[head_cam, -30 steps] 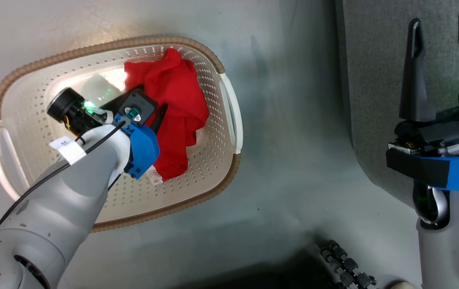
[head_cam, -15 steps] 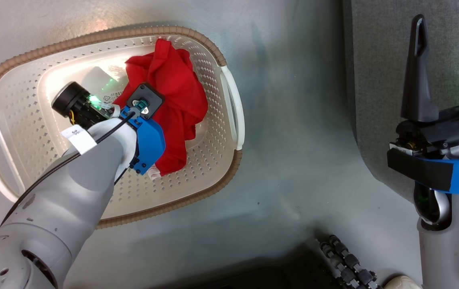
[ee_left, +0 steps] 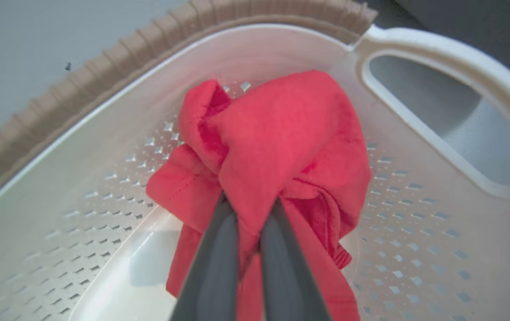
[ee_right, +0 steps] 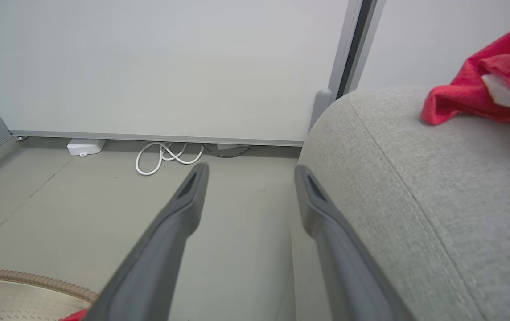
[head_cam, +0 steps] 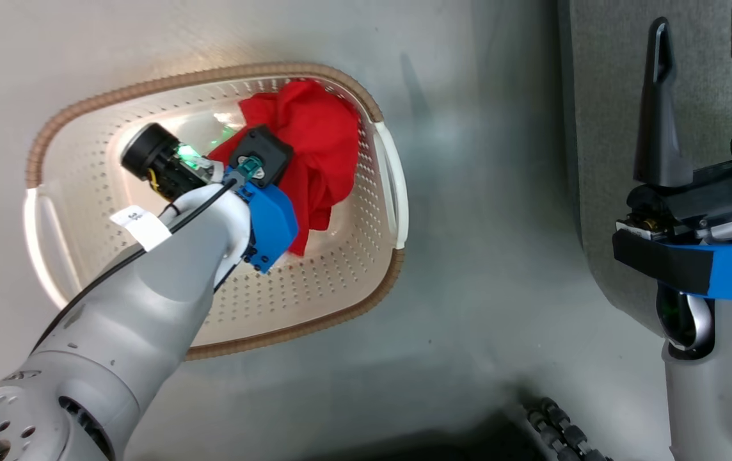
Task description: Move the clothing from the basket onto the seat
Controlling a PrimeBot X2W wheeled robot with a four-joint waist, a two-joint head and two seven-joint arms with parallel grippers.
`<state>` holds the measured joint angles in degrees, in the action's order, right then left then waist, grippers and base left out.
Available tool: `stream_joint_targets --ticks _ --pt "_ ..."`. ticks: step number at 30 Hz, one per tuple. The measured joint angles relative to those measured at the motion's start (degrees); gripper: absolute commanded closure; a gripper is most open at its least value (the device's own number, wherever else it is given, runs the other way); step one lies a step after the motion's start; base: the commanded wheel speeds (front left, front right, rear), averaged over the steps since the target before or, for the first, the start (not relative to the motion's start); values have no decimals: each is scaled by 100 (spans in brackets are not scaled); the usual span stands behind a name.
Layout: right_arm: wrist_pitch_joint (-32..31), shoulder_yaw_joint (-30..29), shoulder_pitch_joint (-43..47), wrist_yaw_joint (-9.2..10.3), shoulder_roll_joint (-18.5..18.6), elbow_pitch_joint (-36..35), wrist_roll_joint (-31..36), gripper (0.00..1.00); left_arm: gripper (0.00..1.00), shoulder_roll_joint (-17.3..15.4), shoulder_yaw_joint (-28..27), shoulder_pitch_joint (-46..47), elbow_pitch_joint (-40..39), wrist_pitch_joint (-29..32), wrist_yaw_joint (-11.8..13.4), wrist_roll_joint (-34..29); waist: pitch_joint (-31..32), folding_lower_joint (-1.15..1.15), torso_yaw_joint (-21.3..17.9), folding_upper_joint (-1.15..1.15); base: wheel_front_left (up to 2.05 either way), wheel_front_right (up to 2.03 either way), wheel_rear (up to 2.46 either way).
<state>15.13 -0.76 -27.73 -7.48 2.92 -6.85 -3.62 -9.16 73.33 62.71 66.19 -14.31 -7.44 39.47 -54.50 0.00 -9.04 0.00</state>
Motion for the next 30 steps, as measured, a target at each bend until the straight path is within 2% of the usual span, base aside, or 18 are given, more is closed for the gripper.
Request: stream_joint_targets --ticks 4,7,21,30 --pt "0 16 -9 0 -1 100 38 0 100 34 -12 -48 -116 -56 0 99 246 0 110 0 0 0 0" --pt "0 4 -13 0 -1 177 55 0 100 -1 -219 -107 -382 -64 0 129 464 0 198 0 0 0 0" --pt "0 -18 292 0 -3 612 76 0 100 -321 -1870 -1323 -1796 -68 155 -655 1912 -1 580 0 0 0 0" --pt "0 -27 678 0 -3 859 -9 0 100 -374 -2839 -1998 -2517 -68 159 -1194 2856 -1 718 0 0 0 0"
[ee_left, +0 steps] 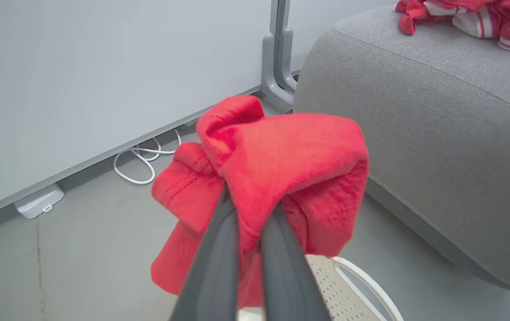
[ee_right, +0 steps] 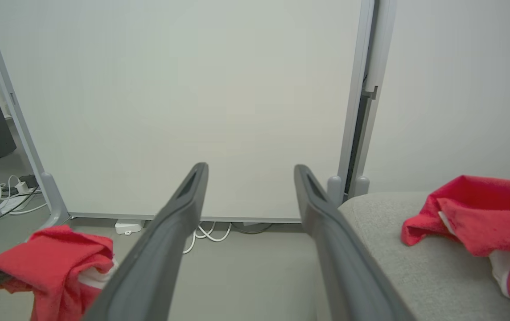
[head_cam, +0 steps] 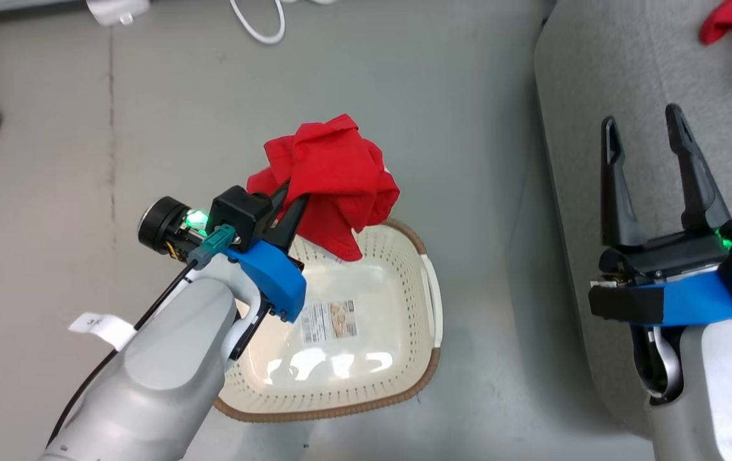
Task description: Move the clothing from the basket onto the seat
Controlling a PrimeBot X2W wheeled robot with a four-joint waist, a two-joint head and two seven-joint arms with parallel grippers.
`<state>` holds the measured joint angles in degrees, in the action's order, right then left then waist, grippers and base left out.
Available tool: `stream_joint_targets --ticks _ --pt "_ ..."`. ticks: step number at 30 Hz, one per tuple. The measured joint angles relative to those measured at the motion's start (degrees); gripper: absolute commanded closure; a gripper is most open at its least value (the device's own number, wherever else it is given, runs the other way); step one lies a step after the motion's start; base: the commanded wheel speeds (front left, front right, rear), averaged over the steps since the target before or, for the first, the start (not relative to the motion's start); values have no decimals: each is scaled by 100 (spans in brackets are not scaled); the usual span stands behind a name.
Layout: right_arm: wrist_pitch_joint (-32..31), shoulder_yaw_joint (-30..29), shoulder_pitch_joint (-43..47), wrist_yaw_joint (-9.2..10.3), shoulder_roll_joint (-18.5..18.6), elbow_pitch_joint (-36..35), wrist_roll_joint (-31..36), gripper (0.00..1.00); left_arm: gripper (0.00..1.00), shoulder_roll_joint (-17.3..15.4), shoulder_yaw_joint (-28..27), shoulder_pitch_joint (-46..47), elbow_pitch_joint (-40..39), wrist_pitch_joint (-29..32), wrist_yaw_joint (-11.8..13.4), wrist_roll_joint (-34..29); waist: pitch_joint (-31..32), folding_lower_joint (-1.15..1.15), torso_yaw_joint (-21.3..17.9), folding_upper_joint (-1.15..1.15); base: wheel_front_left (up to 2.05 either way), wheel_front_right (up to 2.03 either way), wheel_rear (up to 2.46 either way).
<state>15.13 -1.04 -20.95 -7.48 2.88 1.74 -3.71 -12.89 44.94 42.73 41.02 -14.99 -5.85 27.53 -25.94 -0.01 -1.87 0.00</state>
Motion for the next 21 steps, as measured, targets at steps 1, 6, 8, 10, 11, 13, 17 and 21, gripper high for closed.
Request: stream_joint_targets --ticks 1,6,8,10,11,13,17,21 --pt "0 -2 49 0 0 27 -11 0 100 3 -93 -54 -67 0 -1 -49 108 0 9 0 0 0 0" --pt "1 24 307 0 0 155 -100 0 100 42 -459 -275 -398 0 -24 -278 641 0 39 0 0 0 0" --pt "0 55 401 0 0 197 -141 0 100 62 -558 -334 -536 0 -44 -369 847 -1 44 0 0 0 0" --pt "0 86 491 0 0 244 -156 0 100 80 -625 -400 -634 0 -64 -432 1044 -1 46 0 0 0 0" --pt "0 103 528 0 0 265 -170 0 100 91 -650 -436 -681 0 -70 -456 1137 0 45 0 0 0 0" --pt "0 137 610 0 0 290 -198 0 100 113 -691 -488 -758 1 -77 -495 1319 -1 42 0 0 0 0" --pt "0 166 822 0 0 367 -222 0 100 188 -709 -550 -911 0 -123 -502 1666 0 36 0 0 0 0" --pt "0 159 1020 0 0 414 -249 0 100 220 -662 -583 -1037 0 -126 -481 1975 0 36 0 0 0 0"
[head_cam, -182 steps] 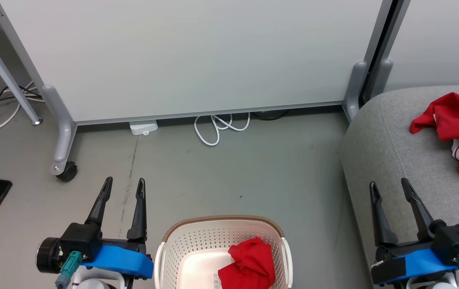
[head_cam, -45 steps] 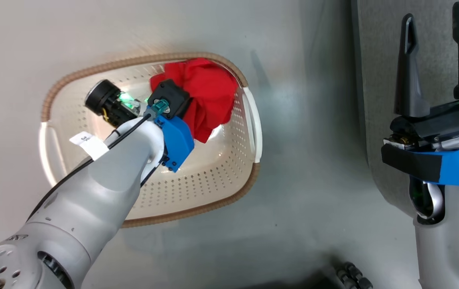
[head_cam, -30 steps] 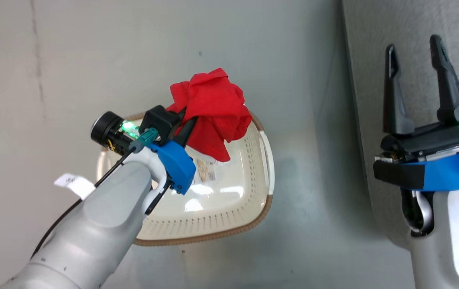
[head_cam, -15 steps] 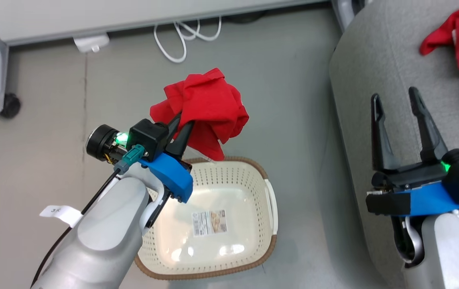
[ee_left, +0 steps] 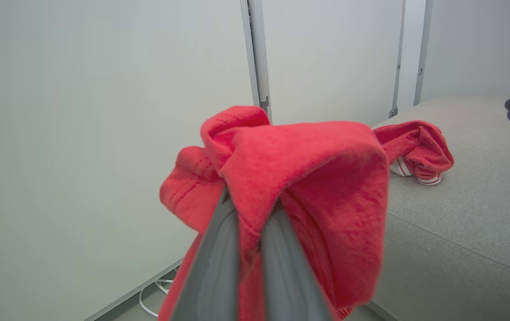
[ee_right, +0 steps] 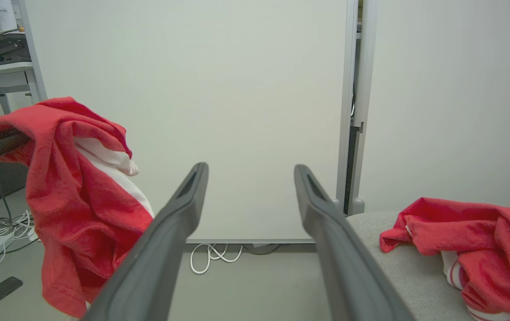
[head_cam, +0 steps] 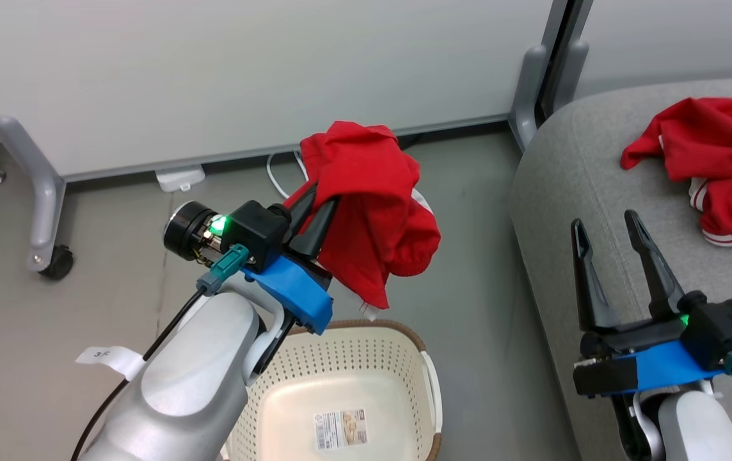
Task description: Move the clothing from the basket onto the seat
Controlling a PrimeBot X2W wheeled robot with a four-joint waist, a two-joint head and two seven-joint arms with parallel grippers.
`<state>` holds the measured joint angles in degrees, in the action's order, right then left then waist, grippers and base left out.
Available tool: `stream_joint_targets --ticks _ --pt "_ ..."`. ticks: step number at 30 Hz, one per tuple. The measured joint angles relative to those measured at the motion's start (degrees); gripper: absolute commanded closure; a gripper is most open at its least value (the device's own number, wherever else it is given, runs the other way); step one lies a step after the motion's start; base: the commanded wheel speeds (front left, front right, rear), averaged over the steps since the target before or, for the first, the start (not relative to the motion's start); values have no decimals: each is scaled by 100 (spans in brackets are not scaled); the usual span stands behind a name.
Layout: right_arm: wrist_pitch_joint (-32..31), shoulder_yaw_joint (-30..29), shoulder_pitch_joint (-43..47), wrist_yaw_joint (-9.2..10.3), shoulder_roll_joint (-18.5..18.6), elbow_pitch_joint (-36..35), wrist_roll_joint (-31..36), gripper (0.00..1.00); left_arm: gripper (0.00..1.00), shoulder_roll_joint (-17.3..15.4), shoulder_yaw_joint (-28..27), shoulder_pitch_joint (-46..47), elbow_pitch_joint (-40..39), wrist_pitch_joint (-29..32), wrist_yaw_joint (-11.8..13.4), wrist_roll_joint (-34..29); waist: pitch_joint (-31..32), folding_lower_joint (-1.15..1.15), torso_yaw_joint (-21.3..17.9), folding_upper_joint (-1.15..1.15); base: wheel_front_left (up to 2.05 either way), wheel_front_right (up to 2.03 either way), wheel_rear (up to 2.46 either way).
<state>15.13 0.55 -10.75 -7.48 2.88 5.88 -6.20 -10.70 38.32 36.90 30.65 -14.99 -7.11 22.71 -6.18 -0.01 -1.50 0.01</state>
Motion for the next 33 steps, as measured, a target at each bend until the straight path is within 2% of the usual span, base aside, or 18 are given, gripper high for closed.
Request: stream_joint_targets --ticks 9,20,26,33 --pt "0 -13 303 0 0 31 -36 0 100 -13 192 -2 -271 121 -9 165 428 0 33 0 0 0 0" --pt "0 144 353 0 0 -70 -103 0 100 -110 281 -12 -610 312 -8 259 456 1 113 0 0 0 0" --pt "0 586 220 0 0 -224 -176 0 100 -131 309 -12 -670 348 7 261 414 1 135 0 0 0 0" --pt "1 1478 -98 0 -1 -261 -309 0 100 -129 354 10 -703 357 20 260 347 2 153 0 0 0 0"
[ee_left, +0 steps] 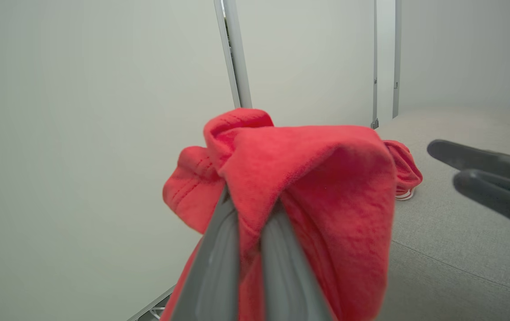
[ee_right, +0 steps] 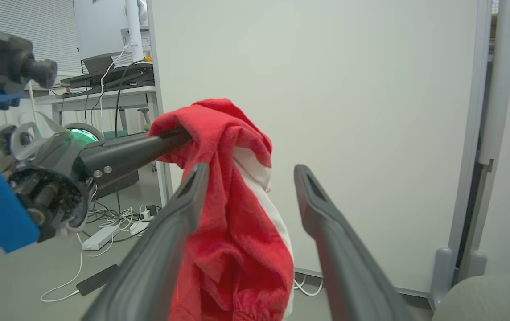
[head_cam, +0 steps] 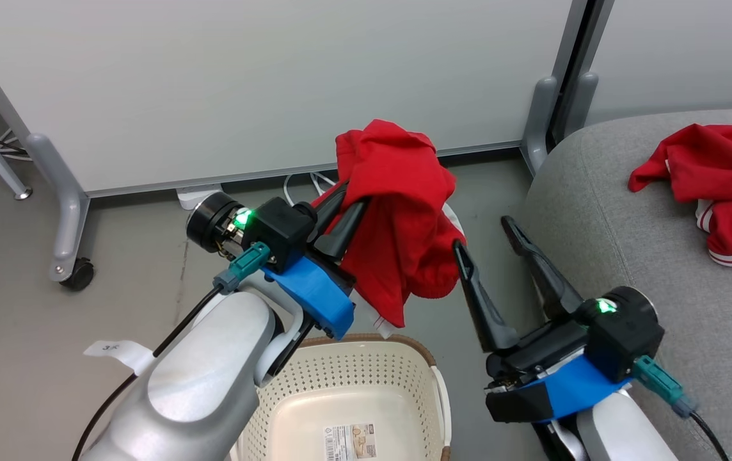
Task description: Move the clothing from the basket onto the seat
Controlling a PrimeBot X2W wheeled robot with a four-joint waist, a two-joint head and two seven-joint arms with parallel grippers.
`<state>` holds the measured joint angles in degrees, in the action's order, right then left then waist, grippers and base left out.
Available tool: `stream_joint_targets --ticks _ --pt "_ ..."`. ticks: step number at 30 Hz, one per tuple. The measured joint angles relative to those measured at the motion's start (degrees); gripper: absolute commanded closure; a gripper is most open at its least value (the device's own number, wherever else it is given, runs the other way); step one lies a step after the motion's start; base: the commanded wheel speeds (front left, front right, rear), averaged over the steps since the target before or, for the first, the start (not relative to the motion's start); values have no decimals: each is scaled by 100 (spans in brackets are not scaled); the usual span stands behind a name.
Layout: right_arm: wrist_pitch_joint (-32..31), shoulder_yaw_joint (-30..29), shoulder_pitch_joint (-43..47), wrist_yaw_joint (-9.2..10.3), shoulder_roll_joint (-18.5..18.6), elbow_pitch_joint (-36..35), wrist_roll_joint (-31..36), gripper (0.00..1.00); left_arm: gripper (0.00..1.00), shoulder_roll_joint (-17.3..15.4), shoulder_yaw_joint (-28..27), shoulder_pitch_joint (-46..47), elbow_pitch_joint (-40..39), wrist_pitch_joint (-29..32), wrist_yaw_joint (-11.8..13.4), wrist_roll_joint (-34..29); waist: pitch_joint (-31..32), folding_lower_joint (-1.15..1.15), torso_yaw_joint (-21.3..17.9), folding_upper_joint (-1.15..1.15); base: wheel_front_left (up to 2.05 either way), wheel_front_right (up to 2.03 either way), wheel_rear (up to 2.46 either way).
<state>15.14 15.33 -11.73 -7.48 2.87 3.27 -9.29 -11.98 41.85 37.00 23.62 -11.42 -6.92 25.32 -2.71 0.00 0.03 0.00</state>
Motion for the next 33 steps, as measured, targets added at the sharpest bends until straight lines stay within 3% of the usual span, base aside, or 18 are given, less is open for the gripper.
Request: stream_joint_targets --ticks 9,20,22,33 --pt "-1 580 -681 0 -2 659 -225 0 100 126 159 221 -22 -11 -1 -27 -213 0 138 0 0 0 0" --pt "-1 846 -1580 0 -3 1857 -238 0 100 354 404 449 45 -105 -15 -59 -454 0 326 0 0 0 0" --pt "-1 865 -1679 0 -3 1962 -296 100 100 380 453 470 68 -125 -16 -57 -477 1 349 0 0 0 0" --pt "-1 907 -1749 0 -3 2024 -408 100 100 382 542 541 237 -227 -20 35 -491 0 336 0 0 0 0"
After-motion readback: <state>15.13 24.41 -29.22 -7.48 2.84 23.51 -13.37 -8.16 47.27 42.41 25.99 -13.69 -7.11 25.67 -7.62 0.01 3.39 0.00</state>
